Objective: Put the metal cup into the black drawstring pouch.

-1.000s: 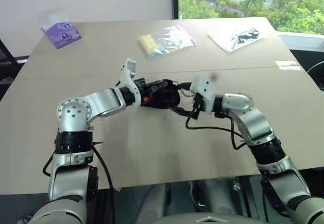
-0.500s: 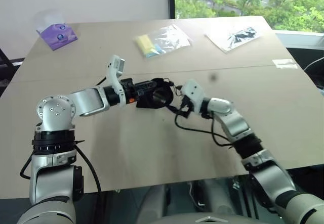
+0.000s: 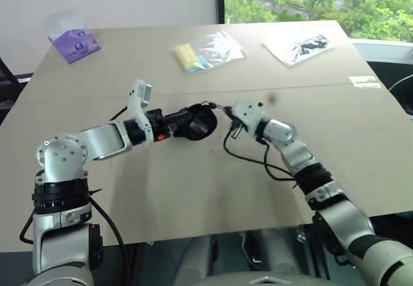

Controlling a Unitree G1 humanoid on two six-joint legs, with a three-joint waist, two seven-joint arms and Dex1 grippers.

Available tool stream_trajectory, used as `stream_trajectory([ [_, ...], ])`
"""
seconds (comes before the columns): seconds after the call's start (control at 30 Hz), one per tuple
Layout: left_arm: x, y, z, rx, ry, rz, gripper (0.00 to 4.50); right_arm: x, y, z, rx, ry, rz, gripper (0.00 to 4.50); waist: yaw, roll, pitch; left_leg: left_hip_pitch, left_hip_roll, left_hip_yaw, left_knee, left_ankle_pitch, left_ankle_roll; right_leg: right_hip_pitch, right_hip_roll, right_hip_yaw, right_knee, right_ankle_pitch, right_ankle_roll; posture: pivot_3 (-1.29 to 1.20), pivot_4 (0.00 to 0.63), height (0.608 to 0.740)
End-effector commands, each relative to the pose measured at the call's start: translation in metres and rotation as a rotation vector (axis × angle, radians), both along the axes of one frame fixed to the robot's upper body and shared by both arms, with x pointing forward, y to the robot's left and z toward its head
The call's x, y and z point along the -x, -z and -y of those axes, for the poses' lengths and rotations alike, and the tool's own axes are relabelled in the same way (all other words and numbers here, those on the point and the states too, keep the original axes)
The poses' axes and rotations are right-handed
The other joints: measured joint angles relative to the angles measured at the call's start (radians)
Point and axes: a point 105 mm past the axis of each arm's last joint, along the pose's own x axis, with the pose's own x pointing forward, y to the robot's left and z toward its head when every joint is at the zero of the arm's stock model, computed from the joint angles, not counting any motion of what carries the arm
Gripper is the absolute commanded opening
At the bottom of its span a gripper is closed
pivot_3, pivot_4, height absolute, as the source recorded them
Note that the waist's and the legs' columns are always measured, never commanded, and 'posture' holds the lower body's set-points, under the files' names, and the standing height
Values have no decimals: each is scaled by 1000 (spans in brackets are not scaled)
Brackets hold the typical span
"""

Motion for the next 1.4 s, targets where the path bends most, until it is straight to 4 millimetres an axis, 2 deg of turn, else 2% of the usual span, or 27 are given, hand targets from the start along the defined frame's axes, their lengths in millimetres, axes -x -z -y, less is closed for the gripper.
stream_trajectory([
  [0.03,2,-12,2,-14,10,77,0,2,-30,6,-14,3,106,79,-2,0,0,0,0,0,0,0,0,0,0,0,0,0,0,0,150,740],
  [0.13,-1,-20,8,-24,21,190,0,3,-51,17,-8,28,166,79,0,0,0,0,0,0,0,0,0,0,0,0,0,0,0,0,150,740],
  [0.23,2,-37,16,52,70,281,867,6,-77,30,10,49,243,0,3,0,0,0,0,0,0,0,0,0,0,0,0,0,0,0,150,740],
  [0.3,5,-44,23,70,112,325,1706,9,-90,35,21,56,279,0,5,0,0,-1,0,0,0,0,0,0,0,0,0,0,0,0,150,740],
  [0.43,-5,-46,47,-115,151,485,3635,27,-130,39,21,35,379,0,7,0,0,-1,0,0,0,0,0,-1,0,0,0,0,0,0,150,740],
  [0.57,-13,-54,79,-169,223,612,3635,43,-145,35,34,12,409,0,13,0,0,-1,0,0,0,0,0,-1,0,0,0,0,0,0,150,740],
  [0.77,-27,-59,95,-188,251,678,3635,56,-154,29,46,2,426,0,7,1,0,-2,0,1,0,0,0,-2,1,1,1,0,0,0,150,740],
  [0.9,-26,-68,93,-155,291,677,3635,55,-157,34,41,43,431,0,5,1,0,-4,0,1,0,0,0,-3,1,1,0,0,0,0,150,740],
  [1.0,-32,-57,76,-160,259,606,3635,51,-162,44,23,93,438,0,3,1,0,-5,0,1,0,0,1,-5,0,1,1,0,0,0,150,740],
  [1.07,-30,-56,73,-182,271,626,3635,51,-164,47,26,103,442,0,1,1,0,-6,0,1,0,0,1,-6,1,1,1,0,0,0,150,740],
  [1.2,-19,-74,91,-121,339,683,3635,52,-165,46,29,92,444,0,8,1,0,-10,0,0,2,0,1,-9,0,-1,1,0,0,0,150,740],
  [1.4,-17,-84,127,-110,402,729,3635,54,-168,41,41,66,455,0,15,1,0,-12,-1,0,3,0,1,-9,0,-1,1,0,0,0,150,740],
])
